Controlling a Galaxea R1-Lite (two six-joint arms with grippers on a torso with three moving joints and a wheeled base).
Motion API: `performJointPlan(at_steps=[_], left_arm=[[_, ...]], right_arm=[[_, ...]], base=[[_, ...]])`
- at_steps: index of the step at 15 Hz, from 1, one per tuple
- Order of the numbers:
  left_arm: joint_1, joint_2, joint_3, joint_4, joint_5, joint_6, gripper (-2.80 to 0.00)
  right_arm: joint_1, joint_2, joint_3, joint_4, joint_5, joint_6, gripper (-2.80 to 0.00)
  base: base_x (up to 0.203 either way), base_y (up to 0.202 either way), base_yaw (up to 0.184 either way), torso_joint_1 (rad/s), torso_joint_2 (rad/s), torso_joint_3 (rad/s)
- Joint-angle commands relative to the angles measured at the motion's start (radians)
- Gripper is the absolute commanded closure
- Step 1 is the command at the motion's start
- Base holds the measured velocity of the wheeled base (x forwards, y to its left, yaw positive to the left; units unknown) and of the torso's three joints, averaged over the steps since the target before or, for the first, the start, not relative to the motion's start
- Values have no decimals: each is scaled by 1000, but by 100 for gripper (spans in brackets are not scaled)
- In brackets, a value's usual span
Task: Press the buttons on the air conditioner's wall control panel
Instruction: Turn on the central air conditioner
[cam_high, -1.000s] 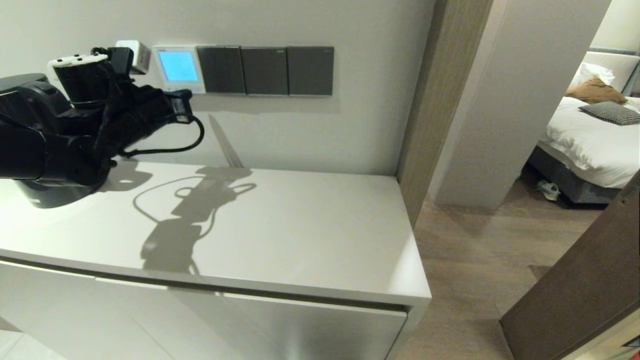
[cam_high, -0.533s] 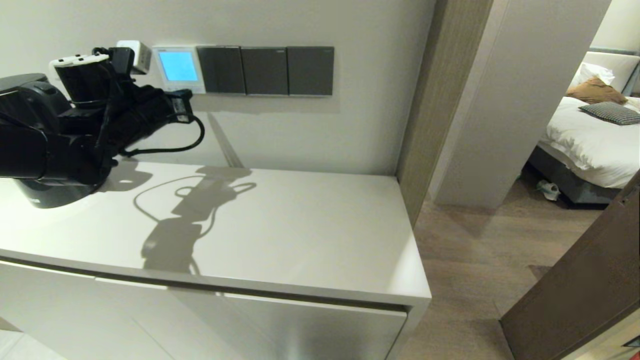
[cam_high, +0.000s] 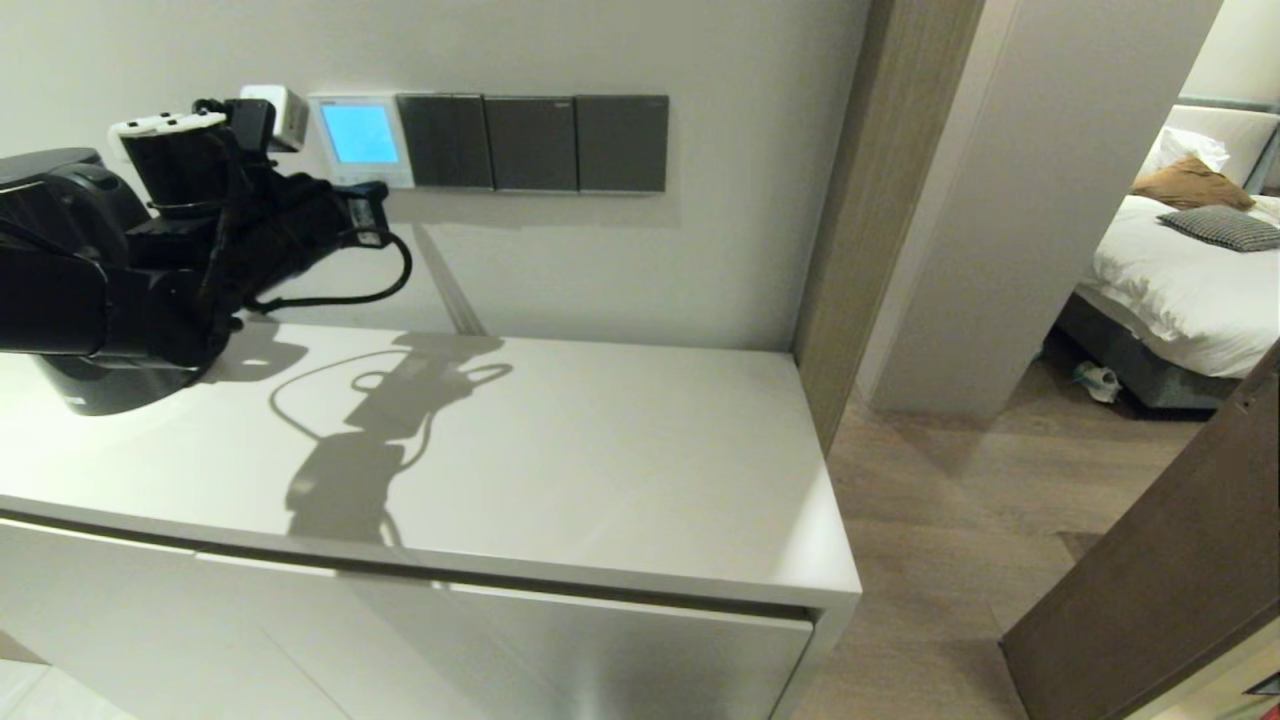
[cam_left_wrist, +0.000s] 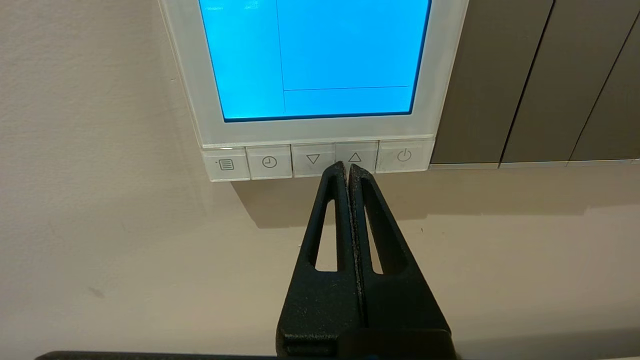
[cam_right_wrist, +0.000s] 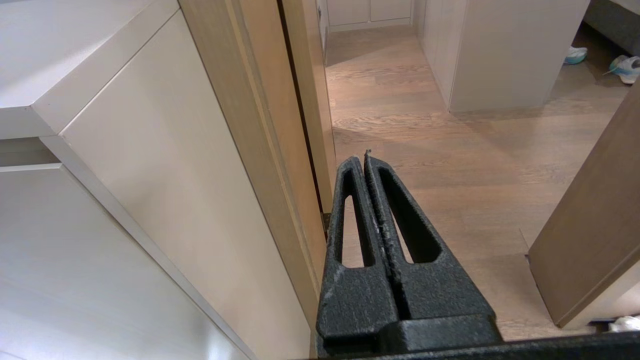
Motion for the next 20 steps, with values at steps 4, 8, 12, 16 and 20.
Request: performJointPlan(at_steps=[4,8,12,16,20], left_arm=[[0,5,2,-10,0,0,0],[-1,-22,27,-21,-2,0,0],[-1,-34,42,-30,-2,0,0],[-1,-51,49,-28,-1,0,0],[-1,-34,36,-27,1,0,0]], right_arm=[[0,1,2,0,0,0,0],[0,1,2,0,0,0,0],[0,1,2,0,0,0,0],[0,1,2,0,0,0,0],[0,1,2,0,0,0,0]], base=[[0,0,0,0,0,0],[0,0,0,0,0,0],[0,0,0,0,0,0],[0,0,0,0,0,0],[0,0,0,0,0,0]])
